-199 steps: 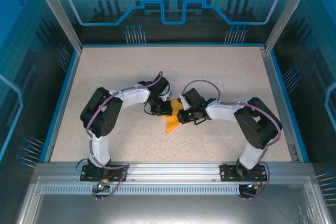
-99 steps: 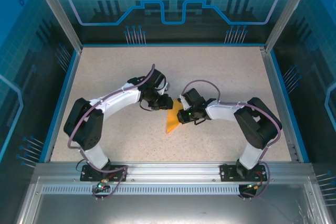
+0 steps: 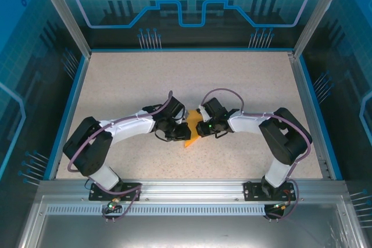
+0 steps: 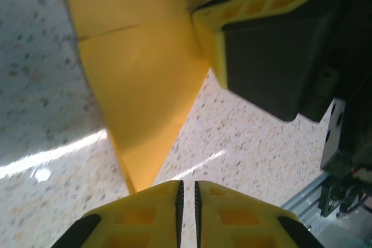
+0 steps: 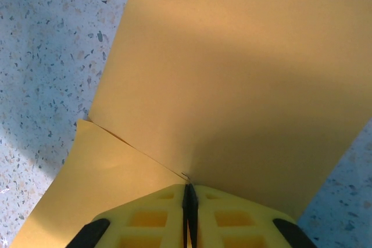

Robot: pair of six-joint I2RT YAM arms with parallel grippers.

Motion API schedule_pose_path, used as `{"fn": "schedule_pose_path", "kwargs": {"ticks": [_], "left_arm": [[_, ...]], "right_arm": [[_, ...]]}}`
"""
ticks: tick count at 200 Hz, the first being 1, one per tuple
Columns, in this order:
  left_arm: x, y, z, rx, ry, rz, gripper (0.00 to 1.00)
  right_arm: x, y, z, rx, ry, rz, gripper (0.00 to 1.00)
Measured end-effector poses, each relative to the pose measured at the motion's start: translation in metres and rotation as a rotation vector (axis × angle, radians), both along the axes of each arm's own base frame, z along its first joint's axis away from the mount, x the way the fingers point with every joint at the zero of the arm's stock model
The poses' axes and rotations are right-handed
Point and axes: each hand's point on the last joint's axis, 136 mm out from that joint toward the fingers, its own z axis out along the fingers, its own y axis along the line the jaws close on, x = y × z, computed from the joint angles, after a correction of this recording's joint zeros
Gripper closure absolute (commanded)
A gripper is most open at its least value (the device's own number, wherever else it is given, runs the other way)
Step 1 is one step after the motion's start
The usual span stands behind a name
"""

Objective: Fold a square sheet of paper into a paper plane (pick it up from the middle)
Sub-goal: Third fold the triangle at the center of the table.

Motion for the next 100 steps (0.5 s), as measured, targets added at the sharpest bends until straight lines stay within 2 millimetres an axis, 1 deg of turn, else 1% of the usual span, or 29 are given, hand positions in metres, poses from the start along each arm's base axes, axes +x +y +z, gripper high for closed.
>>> {"fn": "schedule_pose_path", "kwargs": {"ticks": [32, 100], "left_arm": [[0.001, -0.009, -0.014, -0.002, 0.006, -0.020, 0.86], [-0.001, -0.007, -0.032, 0.032, 0.017, -0.055, 0.86]], "right_arm": [[0.000, 0.000, 0.000, 0.006, -0.003, 0.000, 0.88], [0.000, 0.000, 0.000, 0.008, -0.005, 0.000, 0.89]]}}
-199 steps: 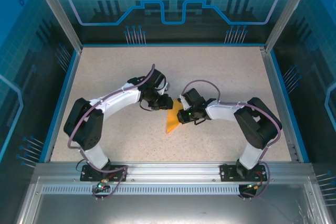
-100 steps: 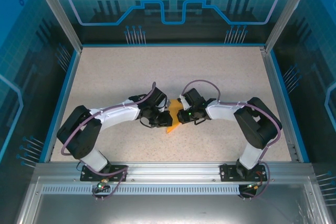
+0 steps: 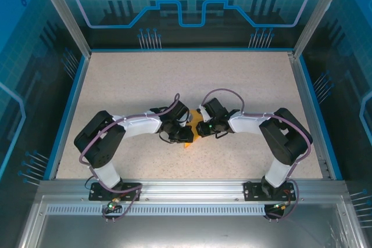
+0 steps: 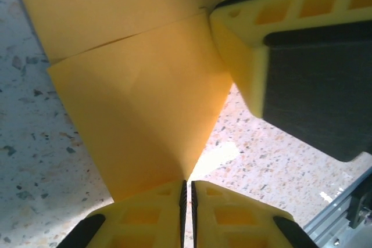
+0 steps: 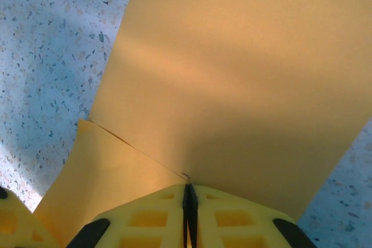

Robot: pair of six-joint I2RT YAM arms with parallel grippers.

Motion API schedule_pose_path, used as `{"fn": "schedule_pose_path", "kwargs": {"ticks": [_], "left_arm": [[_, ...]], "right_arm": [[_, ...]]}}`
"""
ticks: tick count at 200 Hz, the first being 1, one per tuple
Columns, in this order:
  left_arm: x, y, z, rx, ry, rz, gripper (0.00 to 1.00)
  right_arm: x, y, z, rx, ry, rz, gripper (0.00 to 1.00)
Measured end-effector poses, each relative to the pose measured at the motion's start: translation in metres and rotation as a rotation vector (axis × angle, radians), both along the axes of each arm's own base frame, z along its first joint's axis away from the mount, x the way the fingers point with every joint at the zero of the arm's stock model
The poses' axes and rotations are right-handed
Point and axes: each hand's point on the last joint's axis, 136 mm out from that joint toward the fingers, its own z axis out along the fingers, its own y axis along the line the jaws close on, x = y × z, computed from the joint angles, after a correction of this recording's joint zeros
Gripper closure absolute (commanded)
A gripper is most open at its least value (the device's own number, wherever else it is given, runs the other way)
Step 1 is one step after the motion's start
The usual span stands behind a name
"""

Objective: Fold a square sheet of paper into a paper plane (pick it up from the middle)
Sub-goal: Third fold the triangle at the center of the table.

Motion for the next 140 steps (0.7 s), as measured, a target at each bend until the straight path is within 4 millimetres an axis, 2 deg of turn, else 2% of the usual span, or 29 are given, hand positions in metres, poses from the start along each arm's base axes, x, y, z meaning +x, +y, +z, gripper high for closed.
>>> {"fn": "schedule_pose_path", "kwargs": {"ticks": [24, 140], "left_arm": [[-0.002, 0.004, -0.008, 0.028, 0.010, -0.014, 0.87], [-0.002, 0.006, -0.015, 0.053, 0.006, -0.036, 0.89]], "right_arm": [[0.000, 0.000, 0.000, 0.000, 0.000, -0.001, 0.89], [0.000, -0.001, 0.001, 0.023, 0.004, -0.001, 0.88]]}}
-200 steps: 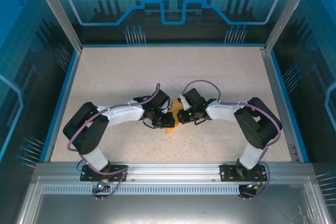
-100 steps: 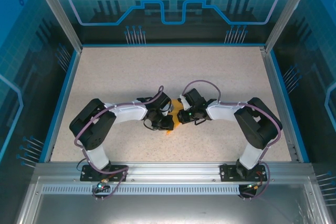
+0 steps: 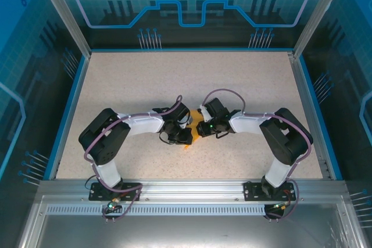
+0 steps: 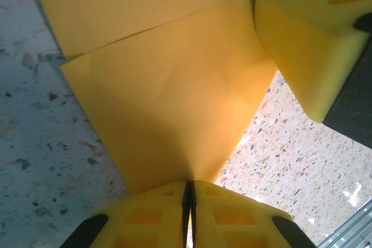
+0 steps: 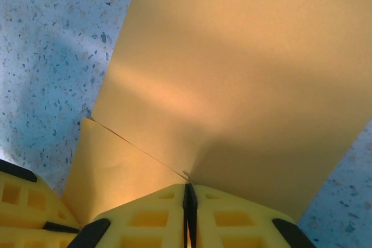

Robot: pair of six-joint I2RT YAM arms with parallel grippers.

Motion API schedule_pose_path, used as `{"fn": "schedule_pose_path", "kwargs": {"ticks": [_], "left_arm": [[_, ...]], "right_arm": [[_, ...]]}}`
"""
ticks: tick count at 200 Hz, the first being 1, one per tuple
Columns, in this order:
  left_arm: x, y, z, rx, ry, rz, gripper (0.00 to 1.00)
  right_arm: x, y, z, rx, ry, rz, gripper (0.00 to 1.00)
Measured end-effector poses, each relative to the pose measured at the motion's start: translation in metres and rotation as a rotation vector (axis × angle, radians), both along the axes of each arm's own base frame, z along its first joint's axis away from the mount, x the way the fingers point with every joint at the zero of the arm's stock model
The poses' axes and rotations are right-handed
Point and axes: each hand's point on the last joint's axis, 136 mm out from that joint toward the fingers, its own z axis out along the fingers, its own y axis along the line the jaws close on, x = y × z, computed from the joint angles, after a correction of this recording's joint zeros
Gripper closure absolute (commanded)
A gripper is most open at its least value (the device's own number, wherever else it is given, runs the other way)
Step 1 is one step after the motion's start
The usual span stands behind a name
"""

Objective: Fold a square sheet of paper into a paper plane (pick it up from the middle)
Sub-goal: Third fold the triangle at the center of the table.

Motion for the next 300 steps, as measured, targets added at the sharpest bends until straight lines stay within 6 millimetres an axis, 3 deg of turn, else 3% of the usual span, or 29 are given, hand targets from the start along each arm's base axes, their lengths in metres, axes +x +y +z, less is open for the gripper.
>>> {"fn": "schedule_pose_path", "kwargs": {"ticks": [67, 152, 230, 265, 300], "left_arm": [[0.001, 0.000, -0.002, 0.026, -0.025, -0.030, 0.91], [0.001, -0.001, -0.003, 0.025, -0.032, -0.044, 0.92], [0.001, -0.001, -0.003, 0.024, -0.031, -0.045, 0.92], [0.001, -0.001, -0.003, 0.022, -0.029, -0.044, 0.93], [0.001, -0.002, -0.003, 0.020, -0.031, -0.047, 0.93]], "right_arm": [[-0.004, -0.004, 0.004, 0.070, 0.035, -0.029, 0.83], [-0.023, -0.019, 0.025, 0.219, 0.106, -0.194, 0.86], [-0.037, 0.025, 0.023, 0.365, 0.169, -0.279, 0.90], [-0.035, 0.024, 0.003, 0.359, 0.201, -0.334, 0.91], [-0.034, 0.022, 0.002, 0.348, 0.196, -0.347, 0.93]]}}
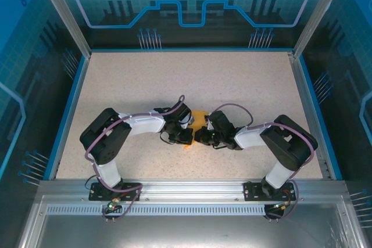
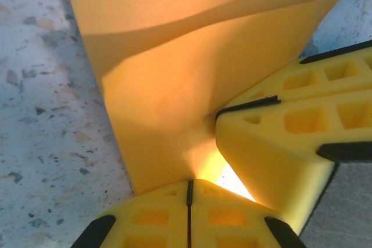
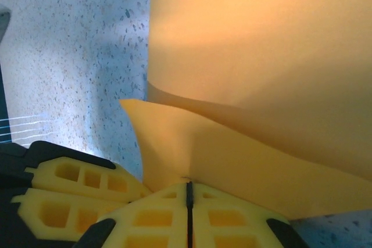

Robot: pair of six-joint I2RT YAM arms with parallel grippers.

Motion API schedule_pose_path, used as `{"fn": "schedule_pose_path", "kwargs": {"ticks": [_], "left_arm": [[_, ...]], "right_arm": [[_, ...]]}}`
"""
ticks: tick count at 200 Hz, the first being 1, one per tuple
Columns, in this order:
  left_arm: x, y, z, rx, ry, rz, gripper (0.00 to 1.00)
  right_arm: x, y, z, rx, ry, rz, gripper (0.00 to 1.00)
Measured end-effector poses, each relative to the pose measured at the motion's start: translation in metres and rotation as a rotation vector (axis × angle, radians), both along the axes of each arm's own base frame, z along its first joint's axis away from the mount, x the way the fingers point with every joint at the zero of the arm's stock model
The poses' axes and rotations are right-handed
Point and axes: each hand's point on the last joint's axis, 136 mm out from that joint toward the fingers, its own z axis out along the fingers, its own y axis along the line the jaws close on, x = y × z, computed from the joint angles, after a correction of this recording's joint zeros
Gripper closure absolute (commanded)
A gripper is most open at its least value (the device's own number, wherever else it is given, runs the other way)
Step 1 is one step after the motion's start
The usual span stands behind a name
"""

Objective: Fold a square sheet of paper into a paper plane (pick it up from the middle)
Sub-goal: Third fold the triangle at the center of the table.

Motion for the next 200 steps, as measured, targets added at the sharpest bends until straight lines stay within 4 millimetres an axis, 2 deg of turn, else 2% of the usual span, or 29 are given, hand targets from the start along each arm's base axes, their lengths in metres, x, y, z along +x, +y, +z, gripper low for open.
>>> {"fn": "schedule_pose_path", "kwargs": {"ticks": [87, 136, 200], "left_arm": [[0.010, -0.014, 0.002, -0.051, -0.060, -0.024, 0.93], [0.015, -0.018, 0.002, -0.064, -0.085, -0.029, 0.93], [0.015, -0.018, 0.002, -0.063, -0.092, -0.033, 0.93]], "right_arm": [[0.010, -0.027, 0.000, -0.161, -0.040, -0.027, 0.93], [0.025, -0.055, -0.001, -0.132, -0.026, -0.099, 0.92], [0.037, -0.080, -0.001, -0.095, -0.018, -0.155, 0.92]]}}
